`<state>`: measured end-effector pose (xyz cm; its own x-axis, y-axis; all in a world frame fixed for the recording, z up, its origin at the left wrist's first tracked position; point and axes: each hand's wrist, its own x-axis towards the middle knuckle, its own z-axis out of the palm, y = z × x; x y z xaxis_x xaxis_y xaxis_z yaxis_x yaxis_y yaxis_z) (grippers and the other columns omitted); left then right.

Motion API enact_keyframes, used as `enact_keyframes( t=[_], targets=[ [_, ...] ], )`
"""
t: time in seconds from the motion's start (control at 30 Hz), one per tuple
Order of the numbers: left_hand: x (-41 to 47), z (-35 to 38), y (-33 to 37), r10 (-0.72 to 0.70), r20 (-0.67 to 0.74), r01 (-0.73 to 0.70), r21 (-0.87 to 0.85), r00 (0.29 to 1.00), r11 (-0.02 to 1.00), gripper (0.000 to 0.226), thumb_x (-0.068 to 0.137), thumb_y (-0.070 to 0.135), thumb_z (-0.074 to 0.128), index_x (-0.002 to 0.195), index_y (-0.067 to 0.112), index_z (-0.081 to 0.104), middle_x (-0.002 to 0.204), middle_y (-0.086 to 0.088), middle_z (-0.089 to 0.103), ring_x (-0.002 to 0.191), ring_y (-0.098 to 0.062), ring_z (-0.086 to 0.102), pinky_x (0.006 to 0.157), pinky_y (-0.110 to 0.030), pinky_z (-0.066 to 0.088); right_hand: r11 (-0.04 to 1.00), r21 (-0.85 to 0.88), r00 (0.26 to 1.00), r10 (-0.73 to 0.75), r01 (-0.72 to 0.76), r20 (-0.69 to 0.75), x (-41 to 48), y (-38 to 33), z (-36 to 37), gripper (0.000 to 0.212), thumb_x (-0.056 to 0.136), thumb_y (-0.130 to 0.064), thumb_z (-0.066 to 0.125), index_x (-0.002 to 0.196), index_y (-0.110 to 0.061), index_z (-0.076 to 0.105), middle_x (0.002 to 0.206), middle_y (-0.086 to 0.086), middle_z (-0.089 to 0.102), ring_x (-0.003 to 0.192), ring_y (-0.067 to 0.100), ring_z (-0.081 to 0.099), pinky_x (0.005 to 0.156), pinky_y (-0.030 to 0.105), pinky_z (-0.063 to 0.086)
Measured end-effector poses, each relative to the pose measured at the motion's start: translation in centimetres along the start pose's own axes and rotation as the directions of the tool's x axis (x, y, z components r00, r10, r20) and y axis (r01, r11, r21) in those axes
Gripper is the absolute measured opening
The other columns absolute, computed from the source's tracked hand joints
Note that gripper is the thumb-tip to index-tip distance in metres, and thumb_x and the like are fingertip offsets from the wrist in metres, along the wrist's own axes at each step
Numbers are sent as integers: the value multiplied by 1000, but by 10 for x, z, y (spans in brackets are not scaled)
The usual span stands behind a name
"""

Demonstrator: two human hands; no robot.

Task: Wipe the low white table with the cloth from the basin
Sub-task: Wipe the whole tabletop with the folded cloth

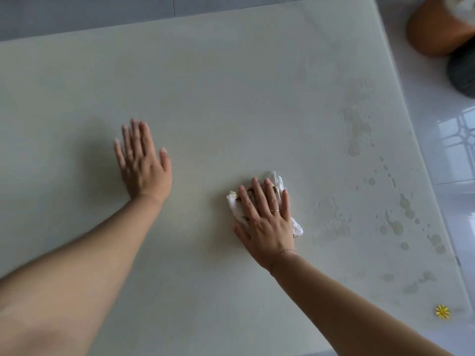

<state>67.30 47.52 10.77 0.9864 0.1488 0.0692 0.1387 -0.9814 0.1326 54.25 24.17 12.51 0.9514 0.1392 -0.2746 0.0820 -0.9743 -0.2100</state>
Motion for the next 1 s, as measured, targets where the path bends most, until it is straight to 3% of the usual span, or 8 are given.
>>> enact_keyframes(
  t=[0.17,0.23,0.37,0.5,0.63,0.77,0.87,1.0],
  targets=[
    [-144,0,66,243,148,-231,-93,959,969,59,94,34,32,145,5,31,153,-14,28,142,-28,25,117,-44,16,998,-21,996,-59,58,-64,0,11,9,56,95,-46,30,147,-26,30,154,4,28,144,28,19,114,53,10],
    [-170,3,74,240,193,-231,-72,951,970,60,94,37,31,145,7,32,153,-12,27,142,-26,25,116,-45,18,996,-60,994,-72,67,-81,-1,34,7,54,95,-46,29,147,-29,28,155,0,27,144,25,19,114,54,10],
    [-169,4,75,195,195,-184,-72,961,980,61,91,37,34,146,9,32,154,-10,27,143,-24,22,116,-44,19,984,-30,978,173,-178,-120,-1,76,1,57,93,-48,23,148,-31,23,157,-1,21,146,20,12,116,50,-1],
    [-170,6,76,193,190,-181,-79,963,980,62,89,33,36,145,9,33,154,-10,28,143,-24,22,116,-43,18,923,108,911,383,-370,-151,-7,33,12,64,91,-54,17,149,-27,19,159,2,10,145,19,0,115,48,-7],
    [-167,6,74,200,179,-193,-52,963,980,61,85,27,35,143,7,37,151,-13,32,141,-27,26,115,-44,20,999,30,996,36,-33,-77,-41,-6,26,57,94,-47,27,147,-24,30,155,6,23,144,27,15,113,52,8],
    [-170,5,74,195,156,-184,-80,968,980,62,85,26,37,144,9,35,153,-11,30,142,-25,25,116,-44,20,983,-78,982,-172,166,-79,-39,58,13,52,94,-43,32,143,-25,39,151,4,33,141,26,27,113,51,15],
    [-169,6,74,194,139,-184,-77,971,980,62,86,27,38,145,9,34,153,-10,30,142,-25,25,116,-43,19,995,-55,991,80,-87,-109,-34,104,1,55,94,-42,27,145,-24,34,154,4,28,144,23,20,115,50,7],
    [-170,7,75,195,134,-185,-83,972,979,61,86,26,37,144,9,35,153,-10,30,142,-24,25,116,-43,19,912,108,902,408,-395,-142,-41,70,12,60,92,-43,20,148,-24,24,158,5,14,146,22,6,116,49,-3]
  ],
)
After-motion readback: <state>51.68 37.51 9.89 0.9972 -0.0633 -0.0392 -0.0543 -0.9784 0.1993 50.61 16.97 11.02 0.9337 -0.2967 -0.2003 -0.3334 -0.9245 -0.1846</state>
